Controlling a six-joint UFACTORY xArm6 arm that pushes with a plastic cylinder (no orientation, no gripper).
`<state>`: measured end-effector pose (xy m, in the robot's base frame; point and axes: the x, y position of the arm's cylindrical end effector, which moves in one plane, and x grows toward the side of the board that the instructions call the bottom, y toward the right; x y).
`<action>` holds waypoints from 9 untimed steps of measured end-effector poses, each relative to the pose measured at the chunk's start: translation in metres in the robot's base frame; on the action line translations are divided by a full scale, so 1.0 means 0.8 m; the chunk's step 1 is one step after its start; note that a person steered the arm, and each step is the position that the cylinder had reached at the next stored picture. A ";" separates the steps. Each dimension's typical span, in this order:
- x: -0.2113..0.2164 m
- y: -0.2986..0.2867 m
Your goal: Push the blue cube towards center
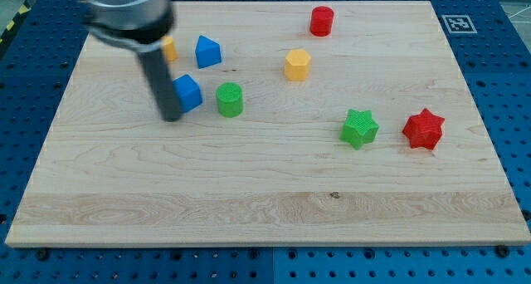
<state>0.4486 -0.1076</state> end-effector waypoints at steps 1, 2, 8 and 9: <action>0.000 0.010; -0.008 0.032; -0.080 -0.028; -0.066 0.007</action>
<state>0.3954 -0.1017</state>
